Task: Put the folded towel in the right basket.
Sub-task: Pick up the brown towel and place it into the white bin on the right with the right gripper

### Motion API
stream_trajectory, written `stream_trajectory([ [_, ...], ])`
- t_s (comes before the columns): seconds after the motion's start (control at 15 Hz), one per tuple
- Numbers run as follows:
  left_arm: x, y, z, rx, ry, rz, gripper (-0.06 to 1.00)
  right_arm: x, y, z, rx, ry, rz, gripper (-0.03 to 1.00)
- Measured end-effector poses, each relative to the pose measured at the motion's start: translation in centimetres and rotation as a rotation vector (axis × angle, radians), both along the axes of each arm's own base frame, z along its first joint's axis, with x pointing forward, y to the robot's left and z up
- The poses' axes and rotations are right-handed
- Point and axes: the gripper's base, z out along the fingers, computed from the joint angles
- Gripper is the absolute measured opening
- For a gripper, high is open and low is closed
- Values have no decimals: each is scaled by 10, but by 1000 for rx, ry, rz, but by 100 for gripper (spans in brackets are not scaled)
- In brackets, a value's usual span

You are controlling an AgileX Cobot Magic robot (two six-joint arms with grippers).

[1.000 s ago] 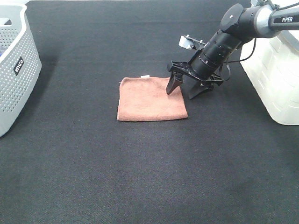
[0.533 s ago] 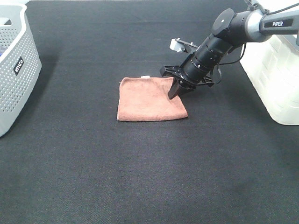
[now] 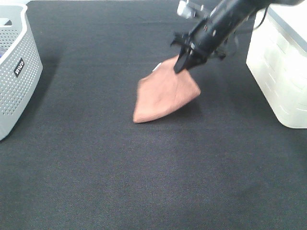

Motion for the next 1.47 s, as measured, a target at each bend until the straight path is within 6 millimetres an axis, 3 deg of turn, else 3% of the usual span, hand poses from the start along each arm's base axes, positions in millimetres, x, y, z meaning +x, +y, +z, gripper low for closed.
stream_trajectory([
  [0.33,0,0,0,0,0,0,87,-26,-19,95,-73,-202,2,1],
  [0.4,0,0,0,0,0,0,87,-34,-36,122,-89,-242,-42,1],
  [0.67,0,0,0,0,0,0,87,-39,-103,177,-103,-318,-177,1],
  [0.73,0,0,0,0,0,0,87,-39,-103,177,-103,-318,-177,1],
  [0.93,0,0,0,0,0,0,87,-39,-164,199,-110,-349,-316,1],
  [1.07,0,0,0,0,0,0,87,-43,-216,202,-125,-335,-450,1],
  [1.27,0,0,0,0,0,0,87,-52,-267,202,-161,-340,-581,1],
  [1.47,0,0,0,0,0,0,87,-45,-276,194,-174,-344,-607,1],
])
